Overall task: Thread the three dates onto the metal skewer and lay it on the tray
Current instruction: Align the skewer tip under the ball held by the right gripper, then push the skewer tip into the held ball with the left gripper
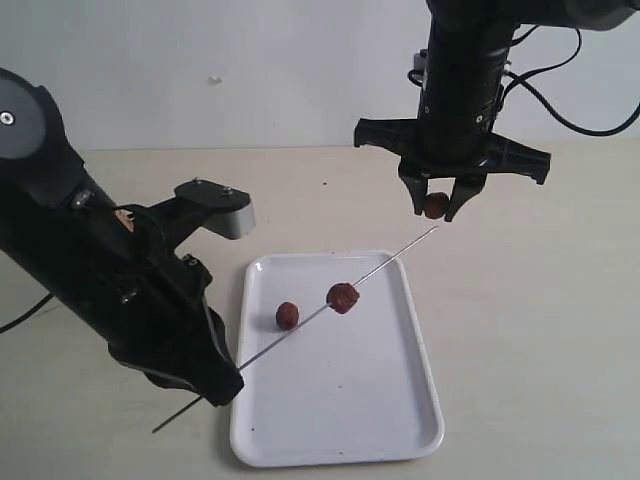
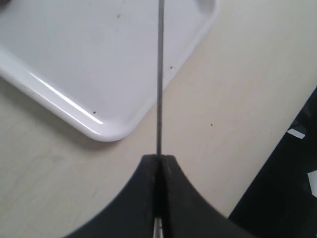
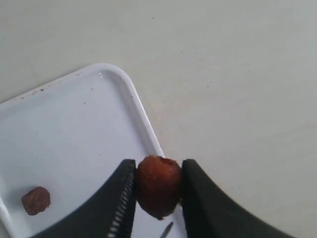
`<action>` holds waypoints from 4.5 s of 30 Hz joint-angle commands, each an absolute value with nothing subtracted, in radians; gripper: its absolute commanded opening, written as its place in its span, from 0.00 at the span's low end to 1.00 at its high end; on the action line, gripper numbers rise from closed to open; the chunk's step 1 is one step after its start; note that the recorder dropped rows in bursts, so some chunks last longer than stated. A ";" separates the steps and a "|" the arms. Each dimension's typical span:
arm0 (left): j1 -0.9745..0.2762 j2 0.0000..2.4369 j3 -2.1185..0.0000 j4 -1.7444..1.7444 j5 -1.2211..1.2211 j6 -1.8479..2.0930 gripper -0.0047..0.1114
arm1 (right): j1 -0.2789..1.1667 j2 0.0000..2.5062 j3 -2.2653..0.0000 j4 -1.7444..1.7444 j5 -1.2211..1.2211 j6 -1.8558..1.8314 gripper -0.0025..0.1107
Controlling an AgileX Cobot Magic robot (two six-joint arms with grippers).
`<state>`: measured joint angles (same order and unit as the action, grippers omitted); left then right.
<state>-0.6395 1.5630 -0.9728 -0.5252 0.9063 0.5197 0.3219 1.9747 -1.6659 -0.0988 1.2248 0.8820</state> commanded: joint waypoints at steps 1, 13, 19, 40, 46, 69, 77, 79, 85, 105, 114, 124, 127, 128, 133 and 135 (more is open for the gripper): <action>-0.644 1.552 -0.979 -0.516 0.896 0.520 0.04 | 0.319 1.969 -1.662 -0.113 1.221 0.874 0.29; -0.636 1.552 -0.979 -0.501 0.869 0.492 0.04 | 0.319 1.969 -1.662 -0.115 1.221 0.873 0.29; -0.636 1.555 -0.979 -0.500 0.856 0.492 0.04 | 0.319 1.969 -1.662 -0.115 1.221 0.872 0.29; -0.636 1.559 -0.981 -0.509 0.851 0.497 0.04 | 0.319 1.969 -1.662 -0.115 1.221 0.872 0.29; -0.636 1.555 -0.981 -0.511 0.854 0.497 0.04 | 0.319 1.969 -1.662 -0.115 1.221 0.872 0.29; -0.636 1.555 -0.981 -0.518 0.821 0.516 0.04 | 0.319 1.969 -1.662 -0.132 1.221 0.874 0.29; -0.636 1.555 -0.981 -0.518 0.824 0.516 0.04 | 0.319 1.969 -1.662 -0.132 1.221 0.874 0.29; -0.636 1.555 -0.981 -0.518 0.828 0.517 0.04 | 0.319 1.969 -1.662 -0.132 1.221 0.874 0.29; -0.636 1.555 -0.981 -0.518 0.831 0.517 0.04 | 0.319 1.969 -1.662 -0.132 1.221 0.874 0.29; -0.636 1.555 -0.981 -0.518 0.828 0.519 0.04 | 0.325 1.969 -1.662 -0.132 1.205 0.857 0.29; -0.636 1.563 -0.981 -0.519 0.811 0.519 0.04 | 0.325 1.969 -1.662 -0.106 1.190 0.834 0.29; -0.636 1.597 -1.028 -0.521 0.850 0.512 0.04 | 0.330 1.969 -1.662 -0.104 1.186 0.834 0.29; -0.636 1.625 -1.069 -0.533 0.868 0.509 0.04 | 0.345 1.969 -1.662 -0.110 1.186 0.836 0.29; -0.636 1.632 -1.081 -0.535 0.871 0.509 0.04 | 0.352 1.969 -1.662 -0.114 1.183 0.838 0.29; -0.636 1.650 -1.104 -0.538 0.886 0.509 0.04 | 0.378 1.969 -1.662 -0.141 1.174 0.849 0.29; -0.636 1.650 -1.104 -0.538 0.886 0.509 0.04 | 0.378 1.969 -1.662 -0.156 1.176 0.856 0.29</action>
<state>-0.6395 1.6465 -1.0901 -0.5173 0.9047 0.5076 0.3664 1.9747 -1.6659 -0.1665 1.1820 0.8452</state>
